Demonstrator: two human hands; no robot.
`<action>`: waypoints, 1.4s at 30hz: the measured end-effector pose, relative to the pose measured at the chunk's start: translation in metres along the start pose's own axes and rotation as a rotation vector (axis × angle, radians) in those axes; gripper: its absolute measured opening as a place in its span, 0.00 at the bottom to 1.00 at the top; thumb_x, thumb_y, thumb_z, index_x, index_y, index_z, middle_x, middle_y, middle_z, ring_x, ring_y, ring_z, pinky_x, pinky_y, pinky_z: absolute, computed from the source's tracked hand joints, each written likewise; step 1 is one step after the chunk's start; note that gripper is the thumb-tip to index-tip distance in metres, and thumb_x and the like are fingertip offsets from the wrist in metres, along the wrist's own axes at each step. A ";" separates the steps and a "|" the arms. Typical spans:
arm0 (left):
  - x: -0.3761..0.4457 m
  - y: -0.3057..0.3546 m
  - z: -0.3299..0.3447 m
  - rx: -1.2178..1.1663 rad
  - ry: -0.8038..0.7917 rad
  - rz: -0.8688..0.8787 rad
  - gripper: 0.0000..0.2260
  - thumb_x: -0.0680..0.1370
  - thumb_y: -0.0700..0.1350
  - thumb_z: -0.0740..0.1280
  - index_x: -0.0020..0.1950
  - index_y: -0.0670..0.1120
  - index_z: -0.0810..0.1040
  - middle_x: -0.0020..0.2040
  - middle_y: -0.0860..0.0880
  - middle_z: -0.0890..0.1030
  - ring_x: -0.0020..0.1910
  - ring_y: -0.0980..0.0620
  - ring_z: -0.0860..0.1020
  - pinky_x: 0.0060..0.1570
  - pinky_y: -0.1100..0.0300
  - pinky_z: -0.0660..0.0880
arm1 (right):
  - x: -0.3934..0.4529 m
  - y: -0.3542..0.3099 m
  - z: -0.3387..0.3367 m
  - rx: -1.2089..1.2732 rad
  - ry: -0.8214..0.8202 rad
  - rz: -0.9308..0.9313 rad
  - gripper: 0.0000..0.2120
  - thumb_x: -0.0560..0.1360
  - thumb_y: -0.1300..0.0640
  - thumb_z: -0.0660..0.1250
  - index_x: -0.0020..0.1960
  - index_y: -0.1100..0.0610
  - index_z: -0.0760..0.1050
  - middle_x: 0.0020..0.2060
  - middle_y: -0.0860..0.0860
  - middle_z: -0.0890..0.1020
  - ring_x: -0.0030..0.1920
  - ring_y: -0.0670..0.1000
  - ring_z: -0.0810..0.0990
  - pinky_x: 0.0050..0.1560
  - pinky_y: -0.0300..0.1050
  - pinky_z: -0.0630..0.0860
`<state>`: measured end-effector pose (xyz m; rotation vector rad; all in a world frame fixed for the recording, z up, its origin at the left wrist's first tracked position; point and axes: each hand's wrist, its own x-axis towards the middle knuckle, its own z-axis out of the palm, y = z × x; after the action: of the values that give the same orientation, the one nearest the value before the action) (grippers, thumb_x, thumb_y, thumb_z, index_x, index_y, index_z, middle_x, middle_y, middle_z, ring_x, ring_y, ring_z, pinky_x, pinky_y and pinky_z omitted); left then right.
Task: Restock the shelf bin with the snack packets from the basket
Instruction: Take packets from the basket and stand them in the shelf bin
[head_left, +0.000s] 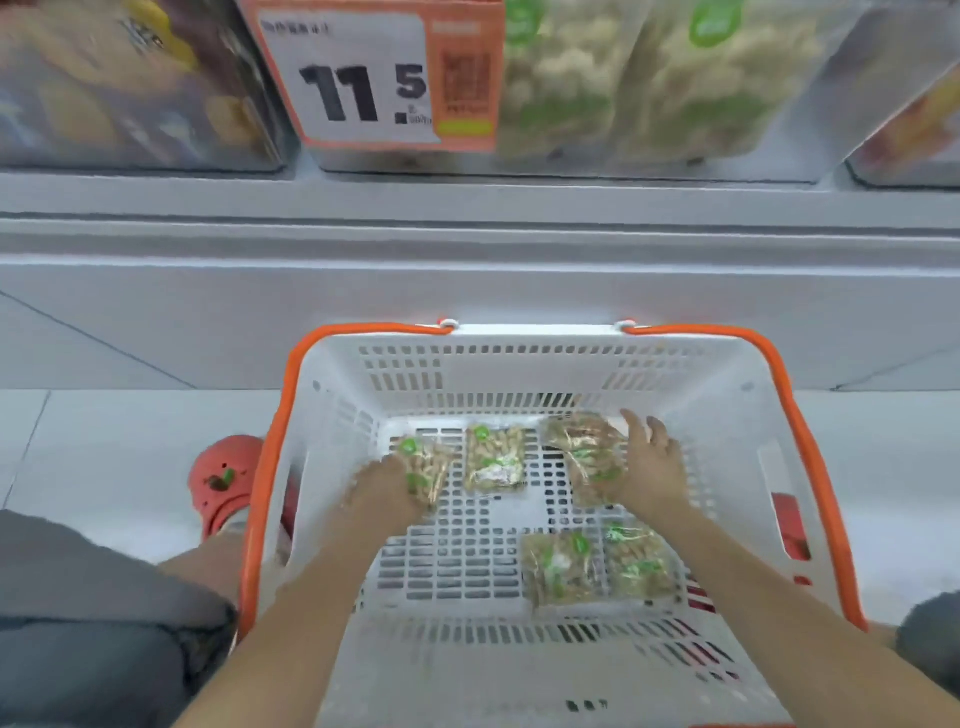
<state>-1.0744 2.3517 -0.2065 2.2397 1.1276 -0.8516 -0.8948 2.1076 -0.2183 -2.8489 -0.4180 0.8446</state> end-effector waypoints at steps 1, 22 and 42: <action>0.008 0.004 0.005 -0.063 -0.001 -0.036 0.29 0.72 0.52 0.71 0.66 0.40 0.68 0.63 0.40 0.72 0.62 0.41 0.73 0.59 0.52 0.71 | 0.009 0.000 0.006 -0.005 0.017 0.003 0.45 0.68 0.49 0.76 0.76 0.47 0.52 0.75 0.56 0.54 0.73 0.62 0.57 0.68 0.57 0.64; -0.082 0.053 -0.110 -0.338 -0.099 0.199 0.28 0.70 0.53 0.75 0.62 0.39 0.72 0.59 0.49 0.76 0.54 0.48 0.77 0.49 0.57 0.77 | -0.075 -0.062 -0.100 0.677 -0.207 -0.225 0.10 0.75 0.52 0.70 0.39 0.56 0.74 0.29 0.48 0.77 0.29 0.45 0.78 0.33 0.37 0.74; -0.222 0.080 -0.210 -1.127 0.164 0.637 0.22 0.75 0.63 0.58 0.60 0.51 0.74 0.57 0.57 0.79 0.47 0.59 0.81 0.33 0.70 0.76 | -0.197 -0.106 -0.254 1.494 -0.302 -0.495 0.18 0.71 0.56 0.66 0.60 0.57 0.74 0.49 0.55 0.85 0.45 0.51 0.85 0.38 0.42 0.81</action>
<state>-1.0465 2.3299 0.1072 1.5010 0.5986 0.2317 -0.9370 2.1348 0.1164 -1.1974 -0.2831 0.8846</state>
